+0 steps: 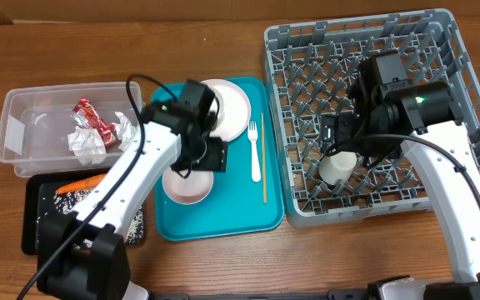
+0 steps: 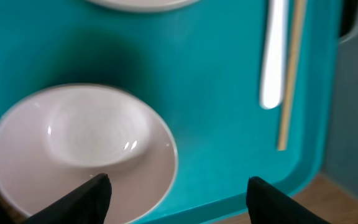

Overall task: Sort waste into correct bins and load items into the dishwasher
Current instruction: 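Release the bowl and raise the left gripper above the tray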

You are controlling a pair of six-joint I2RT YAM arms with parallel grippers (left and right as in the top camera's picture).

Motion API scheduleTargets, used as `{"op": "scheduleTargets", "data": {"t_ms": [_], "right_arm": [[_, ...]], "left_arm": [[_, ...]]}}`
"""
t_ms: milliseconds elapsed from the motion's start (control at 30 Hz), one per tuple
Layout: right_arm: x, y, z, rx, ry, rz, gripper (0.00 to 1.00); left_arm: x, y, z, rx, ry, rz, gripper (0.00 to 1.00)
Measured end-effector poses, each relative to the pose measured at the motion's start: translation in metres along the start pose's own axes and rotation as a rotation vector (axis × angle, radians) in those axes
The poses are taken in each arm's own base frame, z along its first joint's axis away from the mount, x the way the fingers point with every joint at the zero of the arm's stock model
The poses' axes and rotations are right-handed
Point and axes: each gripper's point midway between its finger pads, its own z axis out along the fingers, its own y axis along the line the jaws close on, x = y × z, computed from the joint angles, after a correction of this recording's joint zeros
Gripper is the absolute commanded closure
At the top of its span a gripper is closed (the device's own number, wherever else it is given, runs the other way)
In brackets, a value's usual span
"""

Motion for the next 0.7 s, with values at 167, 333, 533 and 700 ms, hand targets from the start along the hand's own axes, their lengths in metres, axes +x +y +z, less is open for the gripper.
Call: {"op": "scheduleTargets", "data": {"t_ms": [167,333,533,700], "right_arm": [[0.0,0.0,0.0,0.0,0.0,0.0,0.0],[0.0,0.0,0.0,0.0,-0.001,0.0,0.0],[0.0,0.0,0.0,0.0,0.0,0.0,0.0],[0.0,0.0,0.0,0.0,0.0,0.0,0.0]], "left_arm": [[-0.027,-0.017,-0.054,0.033,-0.122,0.023,0.0],[-0.043,-0.03,-0.101,0.079,-0.26,0.046,0.0],[-0.043,-0.031,-0.105,0.082,-0.271,0.047,0.0],[-0.043,-0.031,-0.105,0.082,-0.271,0.047,0.0]]}}
